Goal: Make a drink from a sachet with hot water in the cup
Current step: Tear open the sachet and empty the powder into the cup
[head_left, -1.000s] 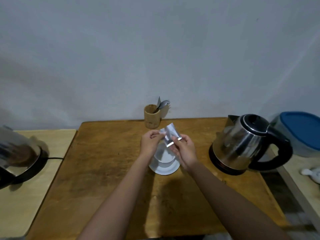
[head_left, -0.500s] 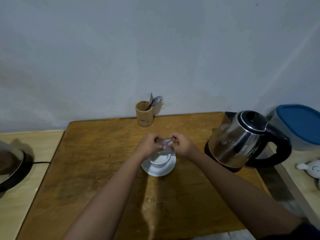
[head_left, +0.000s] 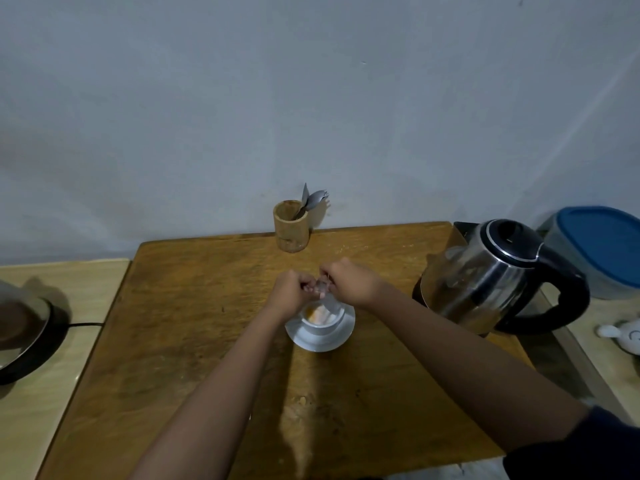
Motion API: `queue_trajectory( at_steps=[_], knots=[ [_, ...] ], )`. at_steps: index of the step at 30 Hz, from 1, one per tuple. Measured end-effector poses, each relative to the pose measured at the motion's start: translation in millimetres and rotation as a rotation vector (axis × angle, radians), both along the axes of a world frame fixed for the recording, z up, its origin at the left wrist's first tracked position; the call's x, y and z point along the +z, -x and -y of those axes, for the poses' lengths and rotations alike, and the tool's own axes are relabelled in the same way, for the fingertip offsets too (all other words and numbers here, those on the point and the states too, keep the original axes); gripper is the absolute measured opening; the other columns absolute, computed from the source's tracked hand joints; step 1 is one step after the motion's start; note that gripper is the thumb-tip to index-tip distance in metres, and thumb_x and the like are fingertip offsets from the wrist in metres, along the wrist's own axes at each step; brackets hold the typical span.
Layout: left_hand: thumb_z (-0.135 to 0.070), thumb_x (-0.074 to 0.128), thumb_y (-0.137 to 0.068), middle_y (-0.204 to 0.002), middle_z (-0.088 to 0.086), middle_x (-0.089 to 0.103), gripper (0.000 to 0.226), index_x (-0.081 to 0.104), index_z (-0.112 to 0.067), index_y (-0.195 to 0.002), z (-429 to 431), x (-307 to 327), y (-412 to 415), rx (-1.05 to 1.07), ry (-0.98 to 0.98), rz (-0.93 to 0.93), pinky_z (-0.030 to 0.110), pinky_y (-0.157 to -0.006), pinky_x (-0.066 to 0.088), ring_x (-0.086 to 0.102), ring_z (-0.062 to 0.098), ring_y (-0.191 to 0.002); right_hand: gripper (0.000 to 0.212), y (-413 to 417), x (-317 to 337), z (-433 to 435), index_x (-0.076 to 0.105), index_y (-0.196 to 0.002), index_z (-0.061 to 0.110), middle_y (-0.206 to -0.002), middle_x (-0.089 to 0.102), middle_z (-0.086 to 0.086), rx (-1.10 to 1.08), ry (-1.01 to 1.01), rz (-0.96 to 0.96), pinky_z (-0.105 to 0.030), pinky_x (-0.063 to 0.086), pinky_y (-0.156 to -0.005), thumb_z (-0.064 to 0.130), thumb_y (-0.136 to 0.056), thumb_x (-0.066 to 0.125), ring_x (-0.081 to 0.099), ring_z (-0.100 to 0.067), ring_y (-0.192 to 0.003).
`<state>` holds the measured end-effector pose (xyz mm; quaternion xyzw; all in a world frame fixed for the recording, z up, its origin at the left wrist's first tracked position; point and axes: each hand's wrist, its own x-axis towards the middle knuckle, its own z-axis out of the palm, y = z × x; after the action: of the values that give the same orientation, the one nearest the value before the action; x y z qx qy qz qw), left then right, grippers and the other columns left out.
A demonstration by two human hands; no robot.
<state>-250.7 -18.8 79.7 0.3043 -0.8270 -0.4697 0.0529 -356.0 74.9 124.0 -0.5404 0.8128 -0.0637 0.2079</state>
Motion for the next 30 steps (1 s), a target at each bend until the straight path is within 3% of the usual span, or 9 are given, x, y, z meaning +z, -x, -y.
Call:
queue_trajectory(
  at_steps=[5,7,10,12,17,21,26,30],
  knots=[
    [-0.006,0.073,-0.072,-0.05,-0.004,0.041,0.042,0.044,-0.02,-0.045,0,-4,-5,0.062,-0.037,-0.022,0.022,-0.056,0.033,0.037,0.009,-0.052,0.008,5,4,-5,0.063,-0.085,0.005,-0.092,0.069,-0.014,-0.139,0.01,0.092,-0.04,0.052,-0.075,0.005,-0.087,0.055,0.064,-0.029,-0.086],
    [-0.008,0.073,-0.073,-0.052,-0.003,0.045,0.034,0.05,-0.017,-0.048,0,-2,-6,0.049,-0.034,-0.008,0.024,-0.061,0.038,0.041,0.01,-0.055,0.01,5,8,-6,0.066,-0.082,0.003,-0.089,0.07,-0.014,-0.169,0.025,0.103,-0.04,0.053,-0.077,0.005,-0.086,0.056,0.064,-0.029,-0.086],
    [-0.014,0.072,-0.075,-0.07,0.002,0.06,0.005,0.068,-0.011,-0.075,-2,7,-6,0.009,-0.006,-0.003,0.034,-0.071,0.047,0.056,0.017,-0.07,0.011,1,14,-5,0.067,-0.079,0.003,-0.084,0.068,-0.014,-0.154,0.034,0.067,-0.041,0.054,-0.076,0.002,-0.083,0.057,0.064,-0.029,-0.081],
    [-0.017,0.07,-0.077,-0.08,0.003,0.064,0.008,0.07,-0.014,-0.085,-1,13,-6,-0.024,0.037,0.001,0.036,-0.074,0.051,0.062,0.021,-0.079,0.012,-3,17,-3,0.067,-0.077,0.005,-0.08,0.065,-0.013,-0.125,0.031,0.027,-0.04,0.054,-0.072,0.0,-0.082,0.057,0.062,-0.028,-0.076],
    [-0.016,0.068,-0.08,-0.076,0.01,0.069,0.011,0.072,-0.007,-0.083,3,20,-8,-0.051,0.132,0.044,0.041,-0.075,0.054,0.064,0.021,-0.073,0.013,-6,17,-2,0.067,-0.076,0.007,-0.083,0.063,-0.011,-0.127,0.054,0.002,-0.037,0.054,-0.071,-0.003,-0.081,0.058,0.063,-0.026,-0.077],
    [-0.017,0.067,-0.081,-0.081,0.015,0.072,0.014,0.071,-0.004,-0.085,0,18,-11,-0.051,0.143,0.042,0.044,-0.078,0.055,0.068,0.024,-0.077,0.018,-10,19,0,0.057,-0.071,0.012,-0.076,0.053,-0.008,-0.102,0.031,-0.045,-0.034,0.047,-0.065,-0.001,-0.082,0.057,0.055,-0.024,-0.071],
    [-0.014,0.065,-0.082,-0.08,0.011,0.071,0.012,0.073,-0.008,-0.088,1,16,-12,-0.024,0.176,0.031,0.045,-0.08,0.055,0.066,0.024,-0.08,0.029,-9,11,1,0.052,-0.058,0.015,-0.076,0.06,-0.011,-0.156,0.064,0.007,-0.04,0.055,-0.071,0.001,-0.082,0.06,0.064,-0.03,-0.079],
    [-0.014,0.064,-0.082,-0.078,0.011,0.071,0.011,0.072,-0.008,-0.087,-1,18,-12,-0.022,0.182,0.03,0.044,-0.079,0.055,0.066,0.025,-0.08,0.014,-10,4,-1,0.063,-0.071,0.005,-0.084,0.067,-0.017,-0.163,0.067,0.029,-0.042,0.055,-0.069,-0.001,-0.082,0.057,0.065,-0.031,-0.08]
  ],
)
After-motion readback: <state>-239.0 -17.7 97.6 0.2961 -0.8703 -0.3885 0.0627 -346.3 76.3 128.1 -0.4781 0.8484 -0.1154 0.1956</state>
